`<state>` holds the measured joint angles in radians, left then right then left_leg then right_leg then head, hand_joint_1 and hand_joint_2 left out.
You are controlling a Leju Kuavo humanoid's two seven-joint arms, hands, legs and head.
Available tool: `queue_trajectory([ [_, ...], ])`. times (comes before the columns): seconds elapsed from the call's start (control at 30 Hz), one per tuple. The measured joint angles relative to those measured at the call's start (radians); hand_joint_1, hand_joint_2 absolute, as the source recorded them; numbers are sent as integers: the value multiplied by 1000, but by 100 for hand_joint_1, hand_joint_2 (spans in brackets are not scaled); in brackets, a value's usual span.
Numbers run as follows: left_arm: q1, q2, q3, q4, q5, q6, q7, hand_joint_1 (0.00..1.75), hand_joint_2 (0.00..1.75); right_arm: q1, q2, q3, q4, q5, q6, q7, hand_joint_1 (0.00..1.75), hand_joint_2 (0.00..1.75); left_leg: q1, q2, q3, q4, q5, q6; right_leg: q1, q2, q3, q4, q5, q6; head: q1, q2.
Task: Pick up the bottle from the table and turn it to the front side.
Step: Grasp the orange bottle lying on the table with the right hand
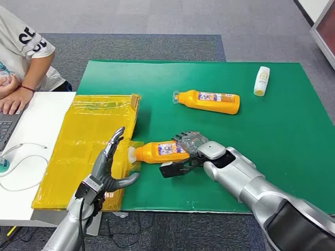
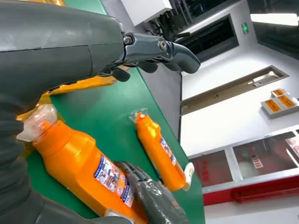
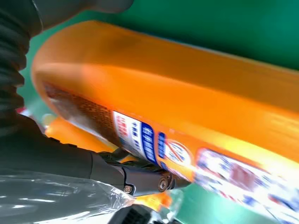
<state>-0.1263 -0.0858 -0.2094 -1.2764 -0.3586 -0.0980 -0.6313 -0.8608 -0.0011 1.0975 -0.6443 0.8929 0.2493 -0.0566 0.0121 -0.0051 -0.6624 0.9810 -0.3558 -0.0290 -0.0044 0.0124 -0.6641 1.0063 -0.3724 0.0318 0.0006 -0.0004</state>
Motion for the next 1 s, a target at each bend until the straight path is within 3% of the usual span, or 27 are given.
queue_trajectory([
  [0.67,1,-1,27,0,-10,-8,0,0,175,-40,40,0,92,45,65,-6,0,175,0,0,0,0,0,0,0,0,0,0,0,0,0,0],
  [0.7,0,-1,27,0,-9,-7,0,0,175,-42,42,0,96,47,70,-8,8,175,0,0,0,0,0,0,0,0,0,0,0,0,0,0],
  [0.83,-5,0,27,0,-4,-5,0,0,175,-48,47,0,108,50,82,-16,169,175,0,0,0,0,0,0,0,0,0,0,0,0,0,0],
  [1.0,-11,1,27,0,-2,1,0,0,175,-51,49,-1,114,42,68,-23,175,175,0,0,1,0,0,0,0,0,0,0,0,0,0,0],
])
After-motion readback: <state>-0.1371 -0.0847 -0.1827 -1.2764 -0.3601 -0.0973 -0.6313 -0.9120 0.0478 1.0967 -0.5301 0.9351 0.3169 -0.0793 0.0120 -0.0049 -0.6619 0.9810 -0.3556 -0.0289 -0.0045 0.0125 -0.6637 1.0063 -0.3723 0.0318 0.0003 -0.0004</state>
